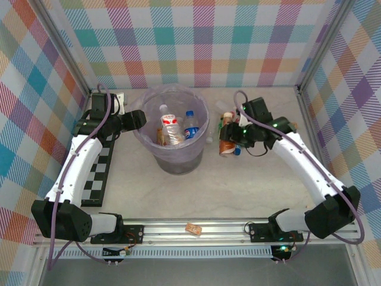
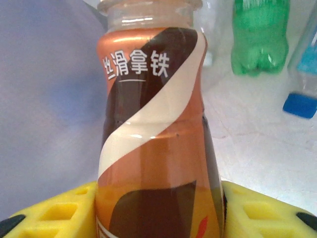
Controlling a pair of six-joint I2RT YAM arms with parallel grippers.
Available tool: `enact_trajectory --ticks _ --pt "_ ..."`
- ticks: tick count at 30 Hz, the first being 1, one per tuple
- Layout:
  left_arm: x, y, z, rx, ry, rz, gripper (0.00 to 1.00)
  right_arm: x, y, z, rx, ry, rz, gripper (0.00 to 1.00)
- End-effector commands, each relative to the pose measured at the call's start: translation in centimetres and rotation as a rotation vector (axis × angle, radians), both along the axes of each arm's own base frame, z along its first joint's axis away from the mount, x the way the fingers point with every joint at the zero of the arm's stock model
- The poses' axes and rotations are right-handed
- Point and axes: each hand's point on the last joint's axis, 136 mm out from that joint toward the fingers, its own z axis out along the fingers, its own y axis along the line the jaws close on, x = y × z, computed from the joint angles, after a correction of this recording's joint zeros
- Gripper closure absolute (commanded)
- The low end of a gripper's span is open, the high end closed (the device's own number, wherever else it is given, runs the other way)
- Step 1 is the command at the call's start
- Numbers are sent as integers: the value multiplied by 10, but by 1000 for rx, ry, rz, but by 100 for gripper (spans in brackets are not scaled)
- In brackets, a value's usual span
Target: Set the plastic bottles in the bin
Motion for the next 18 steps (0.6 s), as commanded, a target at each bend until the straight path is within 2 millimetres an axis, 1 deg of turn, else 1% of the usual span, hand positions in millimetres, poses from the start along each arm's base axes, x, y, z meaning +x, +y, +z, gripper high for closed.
enact_trajectory --ticks 1,2,3,5,7,9,14,18 --pt "-2 6 -11 12 38 3 29 -5 -10 40 -32 -79 24 52" --pt "-2 6 -11 13 37 4 29 -3 -5 54 -5 -104 38 53" --pt "-3 6 -10 12 37 3 29 -1 -2 63 14 -118 48 53" --pt "-2 6 -11 10 36 1 29 4 11 86 63 -158 83 53" --pt "-2 5 -11 5 37 -1 29 7 22 100 90 -183 110 53" --pt "-1 4 -13 -2 40 -3 29 11 38 113 116 -205 149 53" --pt "-1 2 -13 -7 41 -9 29 17 83 133 172 -235 241 54" --pt "-1 1 -12 -10 34 -16 29 20 116 134 188 -232 295 54"
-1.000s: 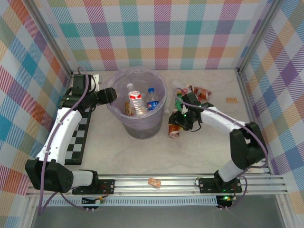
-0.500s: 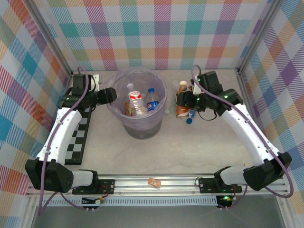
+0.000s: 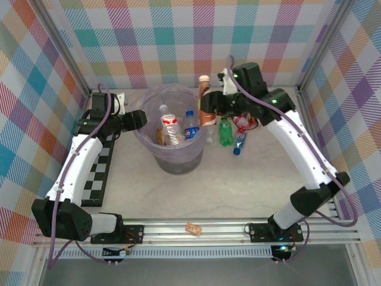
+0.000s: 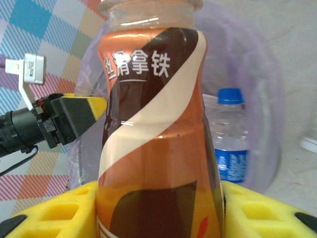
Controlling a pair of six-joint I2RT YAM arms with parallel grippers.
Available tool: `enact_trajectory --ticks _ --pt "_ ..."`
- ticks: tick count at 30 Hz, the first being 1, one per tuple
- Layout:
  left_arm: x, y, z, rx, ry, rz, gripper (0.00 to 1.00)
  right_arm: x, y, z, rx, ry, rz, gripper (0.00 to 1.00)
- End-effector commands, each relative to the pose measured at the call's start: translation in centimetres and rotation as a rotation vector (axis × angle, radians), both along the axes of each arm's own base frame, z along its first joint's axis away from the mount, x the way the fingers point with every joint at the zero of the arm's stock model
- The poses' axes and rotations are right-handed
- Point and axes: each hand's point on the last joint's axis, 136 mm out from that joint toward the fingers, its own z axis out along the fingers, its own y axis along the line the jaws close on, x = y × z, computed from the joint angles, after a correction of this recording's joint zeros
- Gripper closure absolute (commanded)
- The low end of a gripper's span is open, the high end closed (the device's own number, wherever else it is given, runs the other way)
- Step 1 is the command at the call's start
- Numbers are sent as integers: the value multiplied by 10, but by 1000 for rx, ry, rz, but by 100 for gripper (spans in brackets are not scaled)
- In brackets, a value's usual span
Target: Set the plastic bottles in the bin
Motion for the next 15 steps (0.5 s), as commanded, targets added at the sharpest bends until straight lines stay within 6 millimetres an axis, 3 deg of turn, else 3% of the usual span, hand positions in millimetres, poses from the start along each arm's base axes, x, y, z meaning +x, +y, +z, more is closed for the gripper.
enact_trajectory --ticks 1,8,15 --pt "-1 5 -11 6 30 0 29 -3 27 10 35 -18 68 54" --pt "-1 3 -11 2 30 -6 29 3 83 -9 24 20 151 54" --pt "-2 3 -11 0 26 -9 29 9 128 -53 -22 110 211 54"
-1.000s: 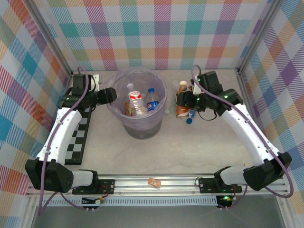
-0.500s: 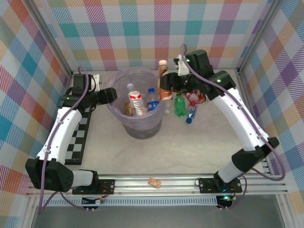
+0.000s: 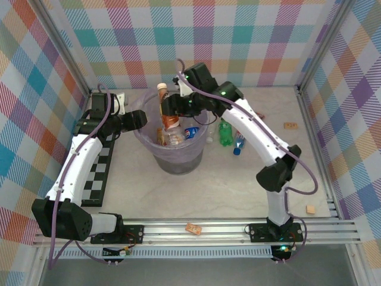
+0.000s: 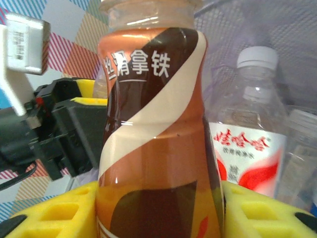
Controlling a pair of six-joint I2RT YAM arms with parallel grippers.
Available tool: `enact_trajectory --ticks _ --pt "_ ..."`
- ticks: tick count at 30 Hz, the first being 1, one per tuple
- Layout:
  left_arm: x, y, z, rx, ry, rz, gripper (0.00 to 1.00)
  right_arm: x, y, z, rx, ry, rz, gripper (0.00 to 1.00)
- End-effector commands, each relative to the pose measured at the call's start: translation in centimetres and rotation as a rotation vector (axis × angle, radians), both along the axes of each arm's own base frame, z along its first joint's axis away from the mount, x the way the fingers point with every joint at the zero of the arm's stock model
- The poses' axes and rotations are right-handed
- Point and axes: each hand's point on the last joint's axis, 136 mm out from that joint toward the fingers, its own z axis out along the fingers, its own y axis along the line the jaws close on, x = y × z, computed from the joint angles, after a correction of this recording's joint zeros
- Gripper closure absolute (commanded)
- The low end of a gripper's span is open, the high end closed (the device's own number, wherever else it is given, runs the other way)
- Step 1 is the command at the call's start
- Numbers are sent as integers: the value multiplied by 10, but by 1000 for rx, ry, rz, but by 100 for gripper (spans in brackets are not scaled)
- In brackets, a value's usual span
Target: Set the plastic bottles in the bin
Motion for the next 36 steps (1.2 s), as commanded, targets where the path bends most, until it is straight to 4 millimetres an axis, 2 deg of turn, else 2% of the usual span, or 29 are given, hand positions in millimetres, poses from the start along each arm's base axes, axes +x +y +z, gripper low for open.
enact_trajectory --ticks 1,5,8,15,20,24,29,33,36 --pt "-1 4 -11 9 27 -4 29 -7 15 -15 -14 55 38 53" --pt "-2 4 -10 12 26 -4 29 -14 25 -43 -52 115 56 52" --pt "-1 4 -10 13 24 -1 29 -21 27 -51 -59 132 62 48" --pt "-2 5 -10 13 24 -1 29 -27 3 -31 -99 57 33 30" --pt "-2 5 -10 15 24 0 29 -28 -11 -18 -128 2 12 25" --pt "-2 5 -10 14 25 0 29 -26 -15 -13 -138 -30 13 33" --pt "-2 5 -10 14 25 0 29 -27 -11 -18 -139 -18 26 43" --pt "-2 4 -10 13 25 -1 29 -9 -23 -39 -247 -60 -41 48" --pt "-2 4 -10 12 24 -1 29 -4 -19 -59 -287 -33 -30 49"
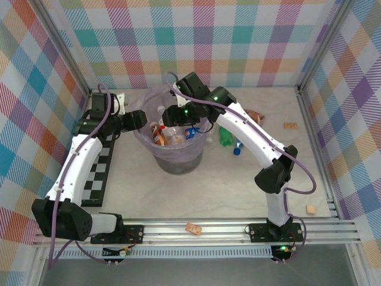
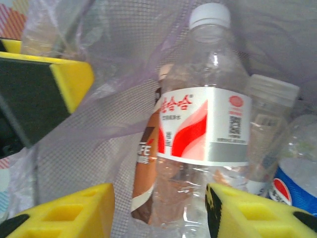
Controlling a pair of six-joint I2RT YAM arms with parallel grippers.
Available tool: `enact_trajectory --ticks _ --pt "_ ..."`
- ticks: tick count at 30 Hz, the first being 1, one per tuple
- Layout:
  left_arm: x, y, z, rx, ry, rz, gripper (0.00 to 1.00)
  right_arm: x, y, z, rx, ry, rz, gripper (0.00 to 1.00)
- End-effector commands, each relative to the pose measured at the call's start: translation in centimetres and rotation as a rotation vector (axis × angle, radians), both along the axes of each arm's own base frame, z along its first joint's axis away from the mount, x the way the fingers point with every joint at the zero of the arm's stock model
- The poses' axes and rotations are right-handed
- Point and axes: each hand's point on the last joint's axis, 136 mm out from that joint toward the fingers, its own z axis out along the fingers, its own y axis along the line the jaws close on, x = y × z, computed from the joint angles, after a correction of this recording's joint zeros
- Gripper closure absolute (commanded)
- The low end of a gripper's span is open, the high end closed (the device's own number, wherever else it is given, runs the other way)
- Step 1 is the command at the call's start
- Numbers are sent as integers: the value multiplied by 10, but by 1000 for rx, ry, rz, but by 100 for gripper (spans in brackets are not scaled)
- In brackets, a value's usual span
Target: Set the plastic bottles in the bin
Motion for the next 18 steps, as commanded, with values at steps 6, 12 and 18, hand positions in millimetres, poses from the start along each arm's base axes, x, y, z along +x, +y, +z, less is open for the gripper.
enact_trajectory --ticks 6,12,18 --pt "-1 5 -11 13 27 2 29 3 18 -57 -88 96 33 52" --pt "-1 5 -12 12 31 2 29 0 22 -53 -82 86 50 53" --pt "-1 5 -12 15 30 4 29 1 8 -1 -54 -39 42 45"
